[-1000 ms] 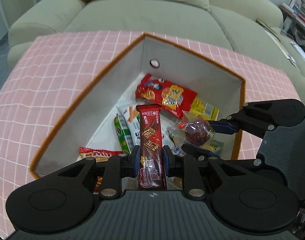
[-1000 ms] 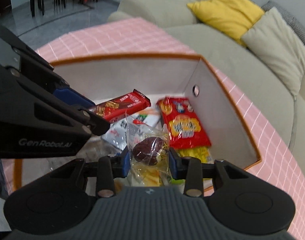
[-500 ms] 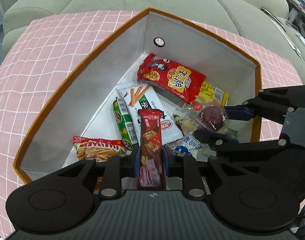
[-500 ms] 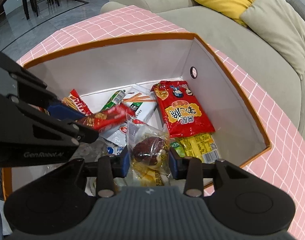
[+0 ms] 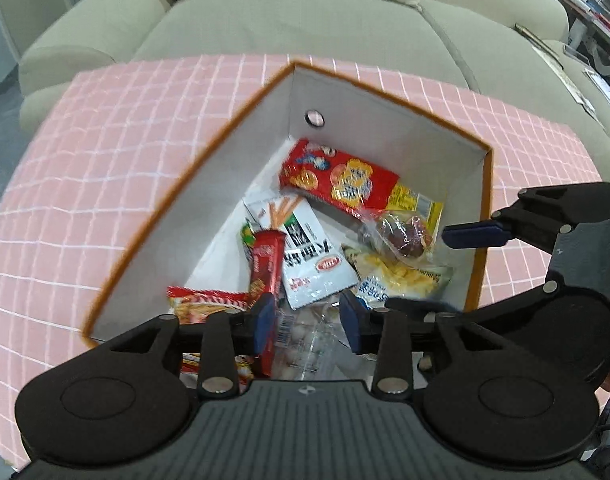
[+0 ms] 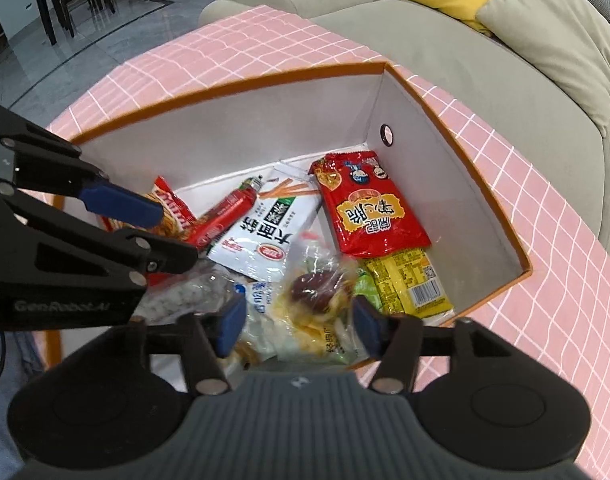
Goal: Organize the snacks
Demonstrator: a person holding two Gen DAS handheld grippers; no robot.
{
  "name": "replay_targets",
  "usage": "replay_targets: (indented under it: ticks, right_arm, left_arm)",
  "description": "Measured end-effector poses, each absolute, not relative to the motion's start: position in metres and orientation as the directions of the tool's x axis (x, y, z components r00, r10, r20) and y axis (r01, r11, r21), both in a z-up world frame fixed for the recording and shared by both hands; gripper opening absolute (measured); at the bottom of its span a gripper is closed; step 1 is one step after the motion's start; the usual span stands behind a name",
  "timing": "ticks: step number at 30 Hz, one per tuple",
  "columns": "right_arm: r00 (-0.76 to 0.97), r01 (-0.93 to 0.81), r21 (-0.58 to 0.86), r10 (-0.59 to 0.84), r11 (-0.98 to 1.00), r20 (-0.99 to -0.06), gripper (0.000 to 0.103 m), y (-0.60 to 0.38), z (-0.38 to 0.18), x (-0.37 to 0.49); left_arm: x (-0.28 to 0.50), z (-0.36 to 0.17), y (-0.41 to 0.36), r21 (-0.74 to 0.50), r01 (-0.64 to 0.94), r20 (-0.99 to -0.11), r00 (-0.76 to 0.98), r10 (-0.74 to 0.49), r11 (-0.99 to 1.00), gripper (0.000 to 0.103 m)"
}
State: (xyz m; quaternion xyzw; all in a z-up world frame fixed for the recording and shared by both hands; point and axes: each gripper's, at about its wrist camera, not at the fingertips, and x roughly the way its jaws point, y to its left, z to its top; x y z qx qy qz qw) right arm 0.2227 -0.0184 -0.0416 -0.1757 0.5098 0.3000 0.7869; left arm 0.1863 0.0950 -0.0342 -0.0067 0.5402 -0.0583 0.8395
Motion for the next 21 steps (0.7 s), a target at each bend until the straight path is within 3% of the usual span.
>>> replay_targets:
  ticks: [8,13,15,21]
  right_arm:
    - [0.407,-0.631,0.011,0.343,0.776,-0.847,0.086,-0.024,0.010,0.201]
    - [0.521,-0.572,0.028,0.389,0.820,-0.760,0.096,-0.044,0.052,0.175]
    - [0.567,-0.545,0.038,0.402,0.837,-0.719,0.099,-0.054,0.067,0.162]
    - [0.694,-0.458,0.070,0.406,0.886,-0.595,0.099,-0.094,0.102,0.117]
  left_arm:
    - [0.160,0.021,0.102,-0.037,0.034,-0.817,0.574,-0.049,0.999,0.053]
    - [0.133,0.060,0.099,-0.006,-0.006,-0.704,0.710,0.000,1.000,0.066]
    - [0.119,0.075,0.094,0.016,-0.017,-0.646,0.763,0.023,1.000,0.075]
    - [0.075,0.106,0.068,0.093,-0.047,-0.479,0.874,0.086,0.995,0.090]
